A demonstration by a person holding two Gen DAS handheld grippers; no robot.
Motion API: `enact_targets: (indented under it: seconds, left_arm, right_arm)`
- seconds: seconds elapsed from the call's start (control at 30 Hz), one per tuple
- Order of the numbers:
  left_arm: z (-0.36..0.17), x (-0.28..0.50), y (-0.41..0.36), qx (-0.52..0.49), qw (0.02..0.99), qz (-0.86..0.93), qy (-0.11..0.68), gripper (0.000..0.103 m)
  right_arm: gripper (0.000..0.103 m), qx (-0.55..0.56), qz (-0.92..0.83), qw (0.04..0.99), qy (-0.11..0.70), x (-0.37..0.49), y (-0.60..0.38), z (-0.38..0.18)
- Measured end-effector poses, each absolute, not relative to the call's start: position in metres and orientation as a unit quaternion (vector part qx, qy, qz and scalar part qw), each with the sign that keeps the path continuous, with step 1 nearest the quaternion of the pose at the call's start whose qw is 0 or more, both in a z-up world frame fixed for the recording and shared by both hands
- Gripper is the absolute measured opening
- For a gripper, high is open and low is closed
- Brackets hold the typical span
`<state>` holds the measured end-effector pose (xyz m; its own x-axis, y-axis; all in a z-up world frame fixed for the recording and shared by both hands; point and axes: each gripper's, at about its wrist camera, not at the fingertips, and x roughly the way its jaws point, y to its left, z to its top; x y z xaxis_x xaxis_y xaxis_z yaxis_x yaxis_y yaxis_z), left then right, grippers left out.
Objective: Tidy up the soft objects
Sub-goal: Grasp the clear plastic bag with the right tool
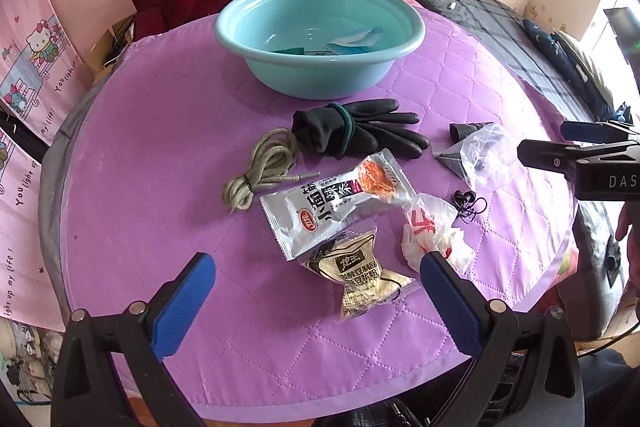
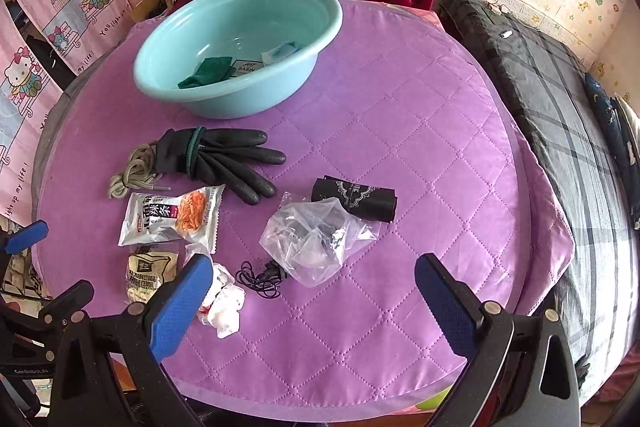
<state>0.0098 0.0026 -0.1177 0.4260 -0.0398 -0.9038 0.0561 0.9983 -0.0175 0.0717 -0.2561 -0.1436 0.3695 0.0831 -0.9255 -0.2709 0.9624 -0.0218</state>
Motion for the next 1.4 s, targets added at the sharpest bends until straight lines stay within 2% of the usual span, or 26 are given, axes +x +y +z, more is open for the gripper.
enact_targets:
  seconds: [1.0, 1.17, 1.2, 1.27, 1.3, 1.37, 1.4]
  left_arm:
    - [-0.166, 0.015, 0.004, -0.032, 0.806, 0.012, 0.591, 0.103]
    - [-0.173, 0.018, 0.003, -0.044, 0.801, 0.016, 0.596, 0.103]
    - [-0.174, 0.018, 0.003, -0.045, 0.800, 0.017, 0.598, 0.103]
    - [-0.176, 0.019, 0.002, -0.048, 0.798, 0.017, 0.600, 0.103]
    - [-0.177, 0.021, 0.001, -0.051, 0.797, 0.015, 0.601, 0.103]
    - [-0.180, 0.024, -0.002, -0.058, 0.796, 0.011, 0.603, 0.103]
    - [-0.181, 0.025, -0.003, -0.058, 0.795, 0.011, 0.604, 0.103]
  right_arm:
    - [0.103, -0.129, 0.114, 0.778, 0.604, 0.121, -0.239, -0.224]
    - [0.101, -0.109, 0.128, 0.771, 0.614, 0.127, -0.240, -0.229]
    - [0.100, -0.112, 0.129, 0.771, 0.614, 0.127, -0.239, -0.230]
    - [0.081, -0.116, 0.133, 0.767, 0.617, 0.128, -0.237, -0.232]
    - [0.079, -0.115, 0.138, 0.763, 0.621, 0.127, -0.236, -0.234]
    - [0.063, -0.108, 0.150, 0.762, 0.620, 0.125, -0.236, -0.232]
    - [0.058, -0.108, 0.155, 0.765, 0.616, 0.124, -0.236, -0.230]
